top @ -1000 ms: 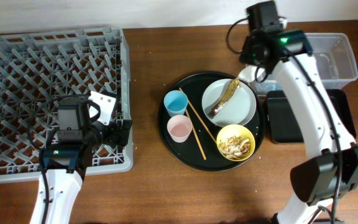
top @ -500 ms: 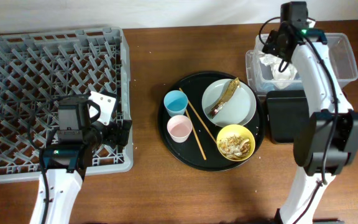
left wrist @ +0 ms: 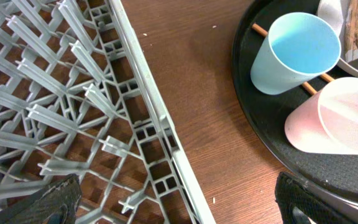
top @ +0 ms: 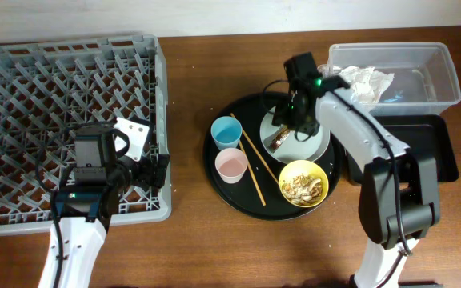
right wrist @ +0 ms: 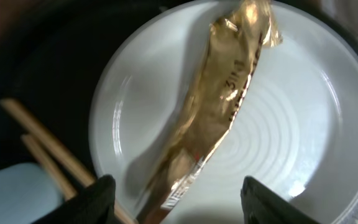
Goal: Sort waste into correct bins and load items into the dishwasher rack
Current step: 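Grasp the gold wrapper with the right gripper and move it right, then carry the gold wrapper with the right gripper into the clear bin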
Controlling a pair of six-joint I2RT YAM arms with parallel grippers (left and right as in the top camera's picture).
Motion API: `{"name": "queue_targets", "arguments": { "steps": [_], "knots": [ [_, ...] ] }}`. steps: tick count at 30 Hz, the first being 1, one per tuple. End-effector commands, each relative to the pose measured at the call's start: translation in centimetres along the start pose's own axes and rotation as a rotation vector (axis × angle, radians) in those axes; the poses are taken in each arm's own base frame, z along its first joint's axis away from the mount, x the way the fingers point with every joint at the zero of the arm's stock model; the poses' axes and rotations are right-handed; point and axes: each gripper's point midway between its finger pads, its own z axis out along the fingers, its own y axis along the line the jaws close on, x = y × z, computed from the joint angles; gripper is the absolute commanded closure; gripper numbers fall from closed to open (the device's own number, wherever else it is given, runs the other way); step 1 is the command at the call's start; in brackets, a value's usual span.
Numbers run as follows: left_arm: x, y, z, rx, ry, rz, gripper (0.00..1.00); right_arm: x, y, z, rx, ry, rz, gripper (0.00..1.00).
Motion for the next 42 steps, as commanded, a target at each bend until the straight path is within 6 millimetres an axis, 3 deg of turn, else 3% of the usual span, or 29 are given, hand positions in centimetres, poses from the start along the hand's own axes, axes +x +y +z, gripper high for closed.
{"name": "queue_targets", "arguments": {
  "steps": [1, 6, 8, 10, 12, 15, 17, 18, 19, 21, 23, 25, 28, 30, 32, 36, 37, 38, 40, 41, 42],
  "knots": [
    [-0.8, 0.2, -0.3, -0.006, -0.018, 0.014, 0.01, 1.8, -1.4, 2.5, 0.028, 0.008, 0.007, 0.40],
    [-0.8, 0.2, -0.3, -0.006, -0.018, 0.014, 0.01, 2.0, -2.0, 3.9, 0.040, -0.017, -0.016, 0.54],
    [-0.8, 0.2, -0.3, -0.006, -0.018, 0.014, 0.01, 2.1, -2.5, 4.3, 0.067, -0.015, -0.018, 0.70],
    [-0.8, 0.2, -0.3, -0.006, -0.018, 0.014, 0.01, 2.0, -2.5, 4.2, 0.068, -0.020, -0.030, 0.96],
    [-0.8, 0.2, -0.3, -0.006, -0.018, 0.014, 0.01, 1.2, -2.0, 2.8, 0.054, -0.045, -0.106, 0.96],
    [-0.8, 0.2, -0.3, -0.006, -0.018, 0.014, 0.01, -1.1, -0.8, -3.3, 0.013, -0.136, -0.123, 0.96],
    [-0.8, 0.2, -0.3, -0.006, -0.018, 0.014, 0.01, -2.7, -1.3, -10.3, -0.033, -0.244, -0.067, 0.96],
    [-0.8, 0.2, -0.3, -0.006, -0.018, 0.014, 0.01, -3.0, -2.0, -12.2, -0.044, -0.275, -0.022, 0.96],
    [-0.8, 0.2, -0.3, -0.006, -0.018, 0.014, 0.01, -3.2, -4.3, -15.3, -0.049, -0.316, 0.101, 0.96],
    [-0.8, 0.2, -0.3, -0.006, -0.018, 0.014, 0.01, -2.8, -9.7, -17.9, 0.004, -0.325, 0.311, 0.96],
    [-0.8, 0.2, -0.3, -0.006, -0.018, 0.014, 0.01, -2.3, -15.1, -17.6, 0.074, -0.294, 0.505, 0.96],
    [-0.8, 0.2, -0.3, -0.006, -0.018, 0.014, 0.01, -1.6, -19.7, -15.8, 0.135, -0.274, 0.718, 0.96],
    [-0.8, 0.2, -0.3, -0.006, -0.018, 0.014, 0.01, -1.5, -23.7, -11.7, 0.168, -0.267, 0.857, 0.96],
    [-0.8, 0.2, -0.3, -0.006, -0.018, 0.014, 0.01, -1.6, -24.6, -8.8, 0.177, -0.273, 0.862, 0.96],
    [-0.8, 0.2, -0.3, -0.006, -0.018, 0.014, 0.01, -1.7, -24.7, -7.9, 0.178, -0.275, 0.862, 0.96],
    [-0.8, 0.2, -0.3, -0.006, -0.018, 0.014, 0.01, -1.1, -24.7, -7.3, 0.195, -0.230, 0.768, 0.71],
    [-0.8, 0.2, -0.3, -0.006, -0.018, 0.014, 0.01, -0.9, -24.6, -7.3, 0.192, -0.218, 0.754, 0.71],
    [-0.8, 0.2, -0.3, -0.006, -0.018, 0.014, 0.01, -0.7, -24.4, -7.4, 0.188, -0.210, 0.743, 0.86],
    [-0.8, 0.2, -0.3, -0.006, -0.018, 0.014, 0.01, -0.9, -24.3, -7.6, 0.178, -0.217, 0.727, 0.96],
    [-0.8, 0.2, -0.3, -0.006, -0.018, 0.014, 0.01, -1.0, -24.3, -7.7, 0.178, -0.219, 0.726, 0.89],
    [-0.8, 0.2, -0.3, -0.006, -0.018, 0.014, 0.01, -0.6, -24.3, -7.6, 0.185, -0.204, 0.727, 0.59]
  ]
}}
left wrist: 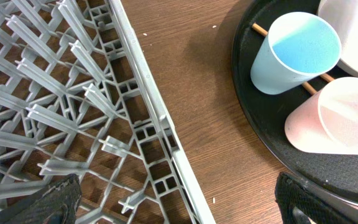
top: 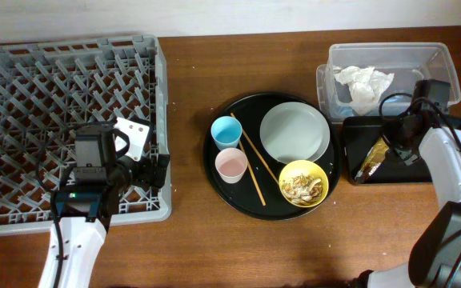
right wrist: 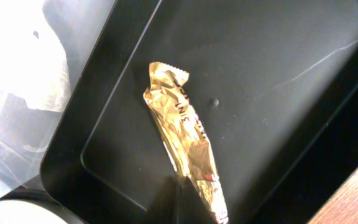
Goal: Sort waste into correct bins and load items into the dishwasher rack
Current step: 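Carry the gold wrapper with the right gripper into the clear bin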
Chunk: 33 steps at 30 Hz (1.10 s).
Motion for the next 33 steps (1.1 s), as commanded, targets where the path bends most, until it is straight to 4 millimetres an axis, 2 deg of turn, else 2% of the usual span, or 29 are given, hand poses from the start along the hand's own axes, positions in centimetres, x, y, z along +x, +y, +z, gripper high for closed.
{"name": "queue_targets", "arguments": {
  "steps": [1, 2, 5, 10, 12, 14, 16, 18, 21, 22, 24, 25, 26, 28, 29, 31, 33],
  "knots": [
    [-0.8, 0.2, -0.3, -0.006, -0.019, 0.014, 0.01, 0.8, -0.7, -0.2, 0.023, 0.029, -0.024, 0.28],
    [-0.8, 0.2, -0.3, -0.006, -0.019, 0.014, 0.01, 1.4, -1.0, 0.1, 0.041, 0.054, -0.031, 0.20],
    [-0.8, 0.2, -0.3, -0.006, -0.019, 0.014, 0.01, 3.0, -1.3, 2.0, 0.087, 0.114, -0.105, 0.19],
    [-0.8, 0.2, -0.3, -0.006, -0.019, 0.014, 0.01, 4.3, -2.3, 5.4, 0.146, 0.190, -0.165, 0.19],
    [-0.8, 0.2, -0.3, -0.006, -0.019, 0.014, 0.01, 4.4, -2.2, 6.0, 0.143, 0.196, -0.190, 0.21],
    [-0.8, 0.2, -0.3, -0.006, -0.019, 0.014, 0.01, 4.4, -2.2, 6.0, 0.142, 0.196, -0.197, 0.39],
    [-0.8, 0.2, -0.3, -0.006, -0.019, 0.014, 0.01, 4.6, -2.4, 6.2, 0.150, 0.205, -0.221, 0.48],
    [-0.8, 0.2, -0.3, -0.006, -0.019, 0.014, 0.01, 5.1, -2.9, 6.8, 0.160, 0.217, -0.223, 0.49],
    [-0.8, 0.2, -0.3, -0.006, -0.019, 0.014, 0.01, 6.3, -4.0, 7.9, 0.163, 0.226, -0.245, 0.44],
    [-0.8, 0.2, -0.3, -0.006, -0.019, 0.014, 0.01, 6.5, -4.1, 7.9, 0.166, 0.229, -0.245, 0.49],
    [-0.8, 0.2, -0.3, -0.006, -0.019, 0.014, 0.01, 6.5, -4.1, 7.9, 0.165, 0.228, -0.246, 0.82],
    [-0.8, 0.2, -0.3, -0.006, -0.019, 0.014, 0.01, 6.4, -3.9, 7.9, 0.158, 0.228, -0.268, 0.94],
    [-0.8, 0.2, -0.3, -0.006, -0.019, 0.014, 0.01, 6.1, -3.6, 7.5, 0.143, 0.226, -0.302, 0.96],
    [-0.8, 0.2, -0.3, -0.006, -0.019, 0.014, 0.01, 4.7, -2.4, 5.2, 0.124, 0.204, -0.323, 0.96],
    [-0.8, 0.2, -0.3, -0.006, -0.019, 0.014, 0.01, 3.7, -1.3, 3.4, 0.093, 0.188, -0.334, 0.96],
    [-0.8, 0.2, -0.3, -0.006, -0.019, 0.014, 0.01, 1.6, 3.4, -2.2, -0.107, 0.143, -0.363, 0.96],
    [-0.8, 0.2, -0.3, -0.006, -0.019, 0.014, 0.01, -0.4, 6.0, -6.2, -0.212, 0.063, -0.353, 0.96]
  ]
}}
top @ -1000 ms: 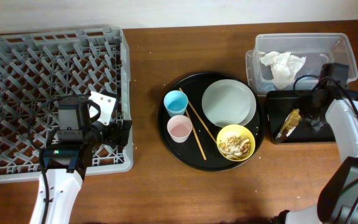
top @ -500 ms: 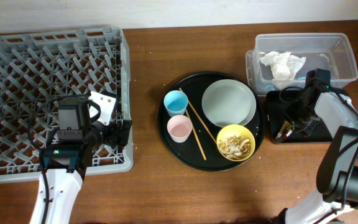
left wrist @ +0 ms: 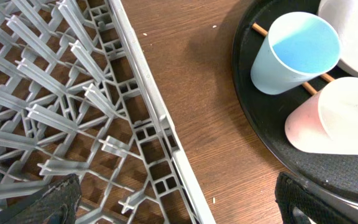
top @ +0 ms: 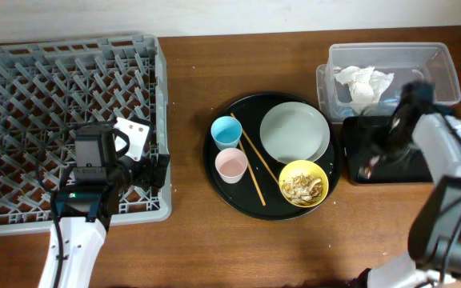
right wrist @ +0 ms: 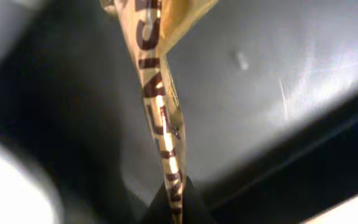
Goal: Sort waste into correct bins and load items into the dishwasher rack
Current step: 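Carry the gold wrapper with the right gripper into the clear bin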
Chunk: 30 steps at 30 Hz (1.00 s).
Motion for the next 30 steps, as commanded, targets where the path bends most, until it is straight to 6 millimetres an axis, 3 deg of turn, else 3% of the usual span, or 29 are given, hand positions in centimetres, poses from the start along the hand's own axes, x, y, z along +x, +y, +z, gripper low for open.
{"name": "queue_targets", "arguments": {
  "steps": [1, 3, 7, 8, 10, 11, 12, 14, 17, 19, 21, 23, 24, 25, 28, 30],
  "knots": [
    [-0.8, 0.2, -0.3, -0.006, -0.019, 0.014, 0.01, -4.0, 4.4, -9.1, -0.210, -0.209, -0.029, 0.96],
    [-0.8, 0.2, -0.3, -0.006, -0.019, 0.014, 0.01, -6.4, 5.9, -11.9, -0.281, -0.307, 0.015, 0.96],
    [-0.8, 0.2, -0.3, -0.006, -0.019, 0.014, 0.01, -12.1, 8.7, -12.7, -0.362, -0.527, 0.109, 0.96],
    [-0.8, 0.2, -0.3, -0.006, -0.019, 0.014, 0.01, -13.9, 9.6, -12.3, -0.353, -0.605, 0.144, 0.96],
    [-0.8, 0.2, -0.3, -0.006, -0.019, 0.014, 0.01, -15.1, 10.8, -11.0, -0.334, -0.658, 0.156, 0.96],
    [-0.8, 0.2, -0.3, -0.006, -0.019, 0.014, 0.01, -15.3, 11.4, -8.9, -0.314, -0.652, 0.171, 0.96],
    [-0.8, 0.2, -0.3, -0.006, -0.019, 0.014, 0.01, -15.3, 11.5, -7.7, -0.302, -0.633, 0.168, 0.88],
    [-0.8, 0.2, -0.3, -0.006, -0.019, 0.014, 0.01, -15.2, 11.4, -6.6, -0.285, -0.614, 0.164, 0.37],
    [-0.8, 0.2, -0.3, -0.006, -0.019, 0.014, 0.01, -15.2, 11.5, -7.2, -0.288, -0.626, 0.145, 0.07],
    [-0.8, 0.2, -0.3, -0.006, -0.019, 0.014, 0.01, -15.1, 11.5, -7.9, -0.279, -0.636, 0.097, 0.02],
    [-0.8, 0.2, -0.3, -0.006, -0.019, 0.014, 0.01, -14.1, 11.5, -9.2, -0.274, -0.608, 0.033, 0.02],
    [-0.8, 0.2, -0.3, -0.006, -0.019, 0.014, 0.01, -10.1, 12.7, -12.7, -0.363, -0.462, -0.086, 0.01],
    [-0.8, 0.2, -0.3, -0.006, -0.019, 0.014, 0.01, -8.6, 12.6, -14.0, -0.382, -0.415, -0.098, 0.02],
    [-0.8, 0.2, -0.3, -0.006, -0.019, 0.014, 0.01, -5.8, 11.5, -15.8, -0.376, -0.344, -0.100, 0.01],
    [-0.8, 0.2, -0.3, -0.006, -0.019, 0.014, 0.01, -1.6, 10.8, -17.3, -0.412, -0.223, -0.122, 0.02],
    [-0.8, 0.2, -0.3, -0.006, -0.019, 0.014, 0.01, 3.0, 12.0, -17.4, -0.480, -0.078, -0.312, 0.06]
  ]
}}
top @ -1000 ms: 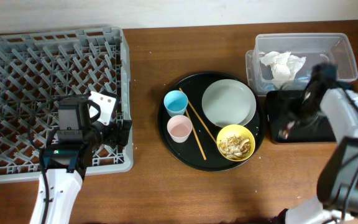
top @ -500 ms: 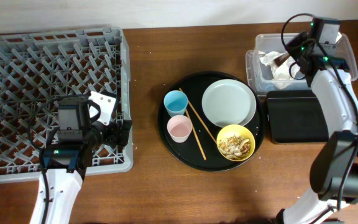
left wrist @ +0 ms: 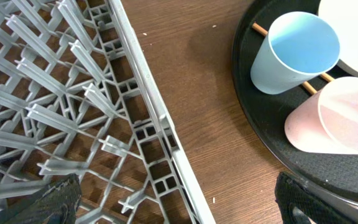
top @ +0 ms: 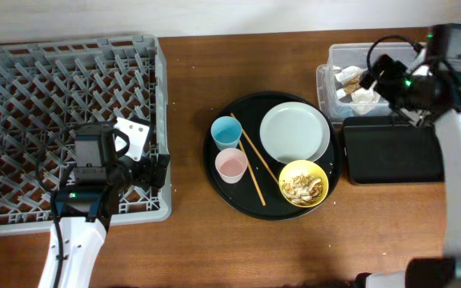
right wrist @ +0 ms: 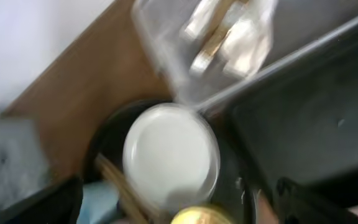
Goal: Sort waste into correct bins and load items into the dishwasher rack
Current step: 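Carry the gold wrapper with the right gripper into the clear bin, then grasp the yellow bowl rim with the right gripper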
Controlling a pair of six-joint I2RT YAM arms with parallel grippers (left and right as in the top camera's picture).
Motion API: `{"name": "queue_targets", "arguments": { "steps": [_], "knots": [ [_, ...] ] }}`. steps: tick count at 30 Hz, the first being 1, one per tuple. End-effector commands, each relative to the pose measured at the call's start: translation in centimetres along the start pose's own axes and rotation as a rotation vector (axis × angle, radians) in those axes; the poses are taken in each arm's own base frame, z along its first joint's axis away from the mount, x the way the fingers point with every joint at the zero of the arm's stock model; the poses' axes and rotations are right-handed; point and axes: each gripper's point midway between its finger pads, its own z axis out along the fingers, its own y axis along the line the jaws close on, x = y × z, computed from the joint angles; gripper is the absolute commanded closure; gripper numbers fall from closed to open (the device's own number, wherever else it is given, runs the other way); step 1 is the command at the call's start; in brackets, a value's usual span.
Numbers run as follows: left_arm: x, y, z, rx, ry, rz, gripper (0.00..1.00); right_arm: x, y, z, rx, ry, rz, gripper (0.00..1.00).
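A gold wrapper seems to lie in the clear bin (top: 390,56): the blurred right wrist view shows a brownish strip (right wrist: 215,38) among crumpled white paper (top: 362,83). My right gripper (top: 379,75) hangs open above that bin, holding nothing. The black bin (top: 394,150) shows no wrapper. On the round black tray (top: 214,172) are a blue cup (top: 226,130), a pink cup (top: 230,165), chopsticks (top: 253,168), a white plate (top: 294,133) and a yellow bowl (top: 303,183) with food scraps. My left gripper (top: 138,172) is open over the grey dishwasher rack (top: 22,80), at its right edge.
The rack's right rim (left wrist: 157,118) runs between the left fingers, with bare wood (left wrist: 197,93) between the rack and the round tray. The two bins stand close together at the table's right end.
My right gripper was low in the black bin, shut on the gold wrapper. Now it is open and raised over the clear bin, and the black bin shows no wrapper. The left arm is unmoved.
My right gripper was open over the wrapper on the white plate. Then it held the wrapper over the black bin, then lower inside it. Now it is open above the clear bin and the plate is bare. The left gripper stayed open at the rack's edge.
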Motion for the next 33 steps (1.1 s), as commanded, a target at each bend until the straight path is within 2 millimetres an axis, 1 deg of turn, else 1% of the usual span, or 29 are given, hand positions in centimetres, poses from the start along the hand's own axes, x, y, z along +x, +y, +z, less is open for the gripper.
{"name": "queue_targets", "arguments": {
  "steps": [1, 3, 5, 6, 8, 10, 11, 12, 13, 15, 16, 17, 19, 23, 26, 28, 29, 30, 33],
  "knots": [
    [-0.8, 0.2, -0.3, -0.006, -0.019, 0.014, 0.01, 5.5, 3.0, 0.3, -0.135, 0.219, -0.182, 0.10],
    [-0.8, 0.2, -0.3, -0.006, -0.019, 0.014, 0.01, 8.9, 3.9, 1.5, -0.105, 0.309, -0.284, 0.25],
    [-0.8, 0.2, -0.3, -0.006, -0.019, 0.014, 0.01, 11.0, 4.0, 3.0, -0.024, 0.344, -0.322, 0.28],
    [-0.8, 0.2, -0.3, -0.006, -0.019, 0.014, 0.01, 12.6, 4.2, 4.1, 0.022, 0.373, -0.330, 0.28],
    [-0.8, 0.2, -0.3, -0.006, -0.019, 0.014, 0.01, 15.0, 4.4, 5.5, 0.055, 0.425, -0.371, 0.31],
    [-0.8, 0.2, -0.3, -0.006, -0.019, 0.014, 0.01, 17.8, 3.8, 7.7, 0.151, 0.483, -0.370, 0.33],
    [-0.8, 0.2, -0.3, -0.006, -0.019, 0.014, 0.01, 19.0, 3.4, 8.8, 0.189, 0.503, -0.367, 0.35],
    [-0.8, 0.2, -0.3, -0.006, -0.019, 0.014, 0.01, 19.9, 3.2, 9.5, 0.211, 0.520, -0.366, 0.36],
    [-0.8, 0.2, -0.3, -0.006, -0.019, 0.014, 0.01, 20.9, 3.0, 10.4, 0.226, 0.548, -0.379, 0.40],
    [-0.8, 0.2, -0.3, -0.006, -0.019, 0.014, 0.01, 22.7, 2.4, 11.7, 0.264, 0.589, -0.384, 0.42],
    [-0.8, 0.2, -0.3, -0.006, -0.019, 0.014, 0.01, 23.2, 2.2, 12.1, 0.271, 0.600, -0.391, 0.44],
    [-0.8, 0.2, -0.3, -0.006, -0.019, 0.014, 0.01, 24.1, 1.4, 12.9, 0.301, 0.617, -0.373, 0.45],
    [-0.8, 0.2, -0.3, -0.006, -0.019, 0.014, 0.01, 24.7, 0.6, 13.5, 0.319, 0.635, -0.369, 0.47],
    [-0.8, 0.2, -0.3, -0.006, -0.019, 0.014, 0.01, 25.7, -0.6, 14.7, 0.323, 0.640, -0.368, 0.62],
    [-0.8, 0.2, -0.3, -0.006, -0.019, 0.014, 0.01, 26.3, -1.3, 15.2, 0.326, 0.643, -0.368, 0.71],
    [-0.8, 0.2, -0.3, -0.006, -0.019, 0.014, 0.01, 26.4, -1.5, 15.3, 0.329, 0.645, -0.368, 0.82],
    [-0.8, 0.2, -0.3, -0.006, -0.019, 0.014, 0.01, 26.4, -1.5, 15.3, 0.327, 0.643, -0.368, 0.92],
    [-0.8, 0.2, -0.3, -0.006, -0.019, 0.014, 0.01, 26.4, -1.5, 15.3, 0.327, 0.643, -0.369, 0.96],
    [-0.8, 0.2, -0.3, -0.006, -0.019, 0.014, 0.01, 26.4, -1.5, 15.3, 0.329, 0.642, -0.369, 0.96]
  ]
}}
